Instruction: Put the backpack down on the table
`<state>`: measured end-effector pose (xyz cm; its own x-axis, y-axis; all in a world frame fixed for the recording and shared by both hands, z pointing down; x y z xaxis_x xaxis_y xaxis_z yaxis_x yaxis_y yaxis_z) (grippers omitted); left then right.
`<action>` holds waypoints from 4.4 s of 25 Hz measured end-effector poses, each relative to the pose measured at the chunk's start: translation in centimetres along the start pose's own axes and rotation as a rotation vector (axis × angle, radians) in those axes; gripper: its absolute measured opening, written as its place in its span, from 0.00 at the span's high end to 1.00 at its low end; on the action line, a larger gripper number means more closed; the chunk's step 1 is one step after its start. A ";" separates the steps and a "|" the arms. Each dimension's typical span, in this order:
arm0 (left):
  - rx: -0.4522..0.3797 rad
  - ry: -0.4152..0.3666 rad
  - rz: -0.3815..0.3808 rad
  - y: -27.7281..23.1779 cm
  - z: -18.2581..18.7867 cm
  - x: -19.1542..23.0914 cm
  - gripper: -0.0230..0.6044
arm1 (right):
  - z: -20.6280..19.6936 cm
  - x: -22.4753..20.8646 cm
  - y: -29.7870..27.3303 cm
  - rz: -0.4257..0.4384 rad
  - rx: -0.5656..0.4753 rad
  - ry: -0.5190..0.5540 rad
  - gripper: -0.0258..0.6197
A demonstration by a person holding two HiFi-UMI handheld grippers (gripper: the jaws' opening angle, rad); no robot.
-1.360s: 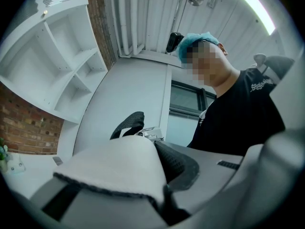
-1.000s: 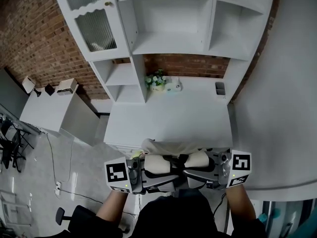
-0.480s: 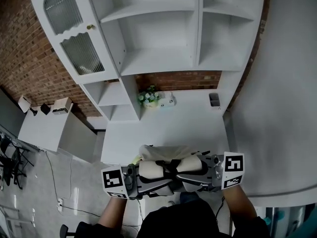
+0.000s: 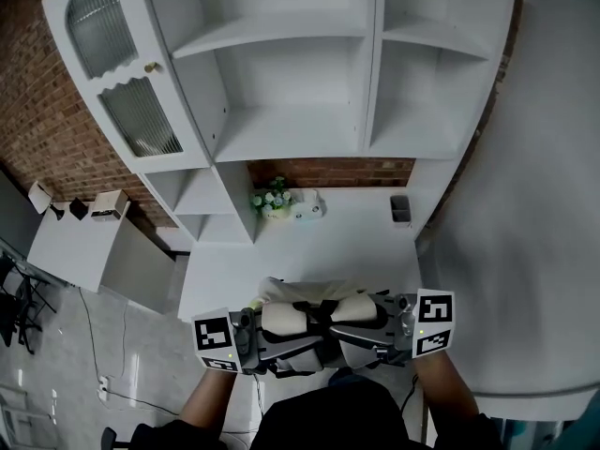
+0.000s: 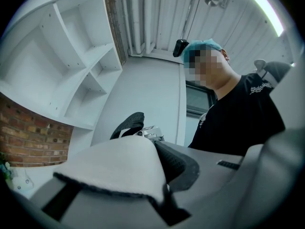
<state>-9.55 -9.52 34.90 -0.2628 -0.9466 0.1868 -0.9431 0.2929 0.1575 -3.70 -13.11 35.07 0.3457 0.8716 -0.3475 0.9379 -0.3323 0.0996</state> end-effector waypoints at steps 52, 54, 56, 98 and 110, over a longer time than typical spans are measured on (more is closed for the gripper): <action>0.017 0.028 -0.056 -5.7 4.5 27.4 0.89 | 10.0 -24.3 6.5 -0.110 -0.030 0.058 0.89; 0.019 0.015 -0.058 -5.8 4.7 28.1 0.89 | 10.3 -24.9 6.6 -0.121 -0.030 0.067 0.89; 0.026 0.018 -0.057 -5.7 4.4 28.8 0.89 | 10.2 -25.6 6.6 -0.132 -0.029 0.062 0.89; 0.098 0.164 0.209 -2.5 -7.9 32.9 0.82 | -1.8 -31.9 7.0 -0.321 0.040 -0.120 0.87; 0.075 0.227 0.340 0.1 -9.1 34.6 0.67 | -1.7 -33.8 10.5 -0.439 0.035 -0.148 0.77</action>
<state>-16.89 -40.98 50.21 -0.5185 -0.7414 0.4260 -0.8246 0.5654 -0.0198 -5.44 -45.45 49.41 -0.0942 0.8726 -0.4793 0.9922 0.0427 -0.1173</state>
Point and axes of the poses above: the fingertips, and each gripper's own axes: y backward along the fingers, x to its left, z out of its top, the point moved 3 cm from there along y, backward along the fingers
